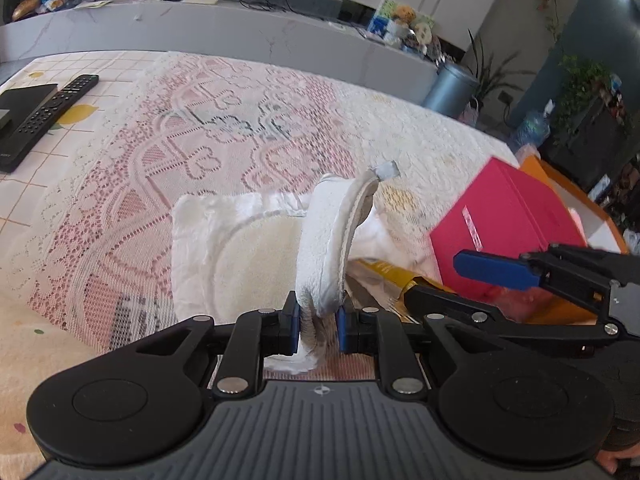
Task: Organize soft objects
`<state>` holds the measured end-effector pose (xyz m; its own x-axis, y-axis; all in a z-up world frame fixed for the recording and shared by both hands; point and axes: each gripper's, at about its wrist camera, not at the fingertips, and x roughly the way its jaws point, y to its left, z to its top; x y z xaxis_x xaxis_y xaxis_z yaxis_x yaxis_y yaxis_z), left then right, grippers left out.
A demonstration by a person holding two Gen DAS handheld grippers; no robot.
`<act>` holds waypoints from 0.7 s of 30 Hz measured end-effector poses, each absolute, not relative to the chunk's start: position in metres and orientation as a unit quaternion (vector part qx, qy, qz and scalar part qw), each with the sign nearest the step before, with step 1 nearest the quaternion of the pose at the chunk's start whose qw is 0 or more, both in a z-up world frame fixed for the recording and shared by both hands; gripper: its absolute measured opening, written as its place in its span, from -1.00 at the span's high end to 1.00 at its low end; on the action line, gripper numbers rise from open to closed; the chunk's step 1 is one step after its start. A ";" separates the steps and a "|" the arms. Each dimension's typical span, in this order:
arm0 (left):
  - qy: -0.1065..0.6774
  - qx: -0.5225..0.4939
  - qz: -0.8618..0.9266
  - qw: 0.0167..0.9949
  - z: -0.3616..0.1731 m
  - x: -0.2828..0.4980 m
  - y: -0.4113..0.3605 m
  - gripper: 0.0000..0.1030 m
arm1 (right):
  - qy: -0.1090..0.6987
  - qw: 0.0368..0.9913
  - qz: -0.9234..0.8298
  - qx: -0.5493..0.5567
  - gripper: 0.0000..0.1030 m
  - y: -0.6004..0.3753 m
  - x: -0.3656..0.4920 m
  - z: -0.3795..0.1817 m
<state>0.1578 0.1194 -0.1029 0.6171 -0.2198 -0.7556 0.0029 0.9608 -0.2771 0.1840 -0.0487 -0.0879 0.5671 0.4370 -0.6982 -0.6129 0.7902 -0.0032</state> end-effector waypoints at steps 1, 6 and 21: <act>0.440 -0.119 -0.066 0.888 -0.104 0.157 0.117 0.62 | 0.360 0.872 0.304 -0.130 0.08 -0.050 0.182 -0.090; 0.465 -0.104 -0.062 0.877 -0.106 0.147 0.111 0.62 | 0.375 0.858 0.320 -0.145 0.04 -0.061 0.176 -0.095; 0.475 -0.097 -0.052 0.873 -0.110 0.144 0.110 0.62 | 0.361 0.790 0.371 -0.328 -0.69 -0.024 0.166 -0.139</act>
<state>0.1441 0.1099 -0.1102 0.5431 -0.1829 -0.8195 -0.0020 0.9757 -0.2191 0.1659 -0.0243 -0.1392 0.4643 0.3503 -0.8135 -0.8232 0.5096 -0.2504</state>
